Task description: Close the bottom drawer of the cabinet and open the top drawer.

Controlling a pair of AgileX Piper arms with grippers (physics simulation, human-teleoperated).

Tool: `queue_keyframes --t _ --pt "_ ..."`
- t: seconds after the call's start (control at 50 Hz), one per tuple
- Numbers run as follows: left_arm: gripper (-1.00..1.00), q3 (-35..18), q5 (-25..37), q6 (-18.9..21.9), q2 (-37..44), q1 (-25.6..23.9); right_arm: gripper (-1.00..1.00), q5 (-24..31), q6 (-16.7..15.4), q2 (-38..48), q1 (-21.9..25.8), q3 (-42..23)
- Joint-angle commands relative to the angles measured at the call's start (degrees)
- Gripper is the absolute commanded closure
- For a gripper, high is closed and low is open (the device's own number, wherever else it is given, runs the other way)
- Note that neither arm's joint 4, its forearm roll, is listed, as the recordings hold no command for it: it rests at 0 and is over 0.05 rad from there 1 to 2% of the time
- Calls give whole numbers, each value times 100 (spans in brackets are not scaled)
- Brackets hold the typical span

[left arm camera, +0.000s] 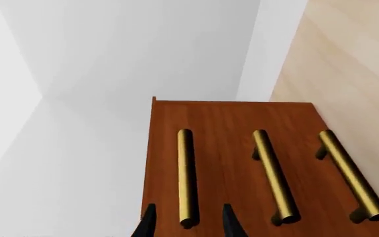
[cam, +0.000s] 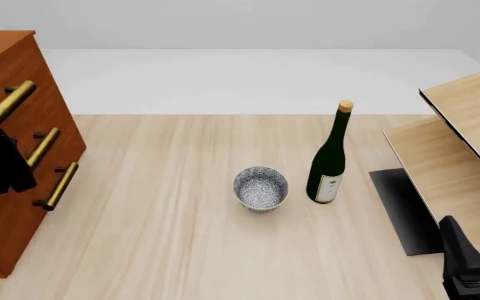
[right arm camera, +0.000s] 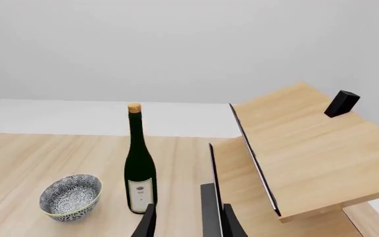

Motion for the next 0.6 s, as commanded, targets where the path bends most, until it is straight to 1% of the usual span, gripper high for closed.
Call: queue_keyframes --t 0.02,0.18,0.32,0.6 --pt "-100 -118 -97 -29 230 111 -100 -18 -36 10 3 4" --pt "-100 -134 -77 -102 312 172 -100 -39 -48 30 0 3" --pt "-100 -96 -218 -80 464 266 -100 -37 -56 25 0 -1" --pt "-100 -180 -236 -106 547 452 -100 -26 -86 3 15 2"
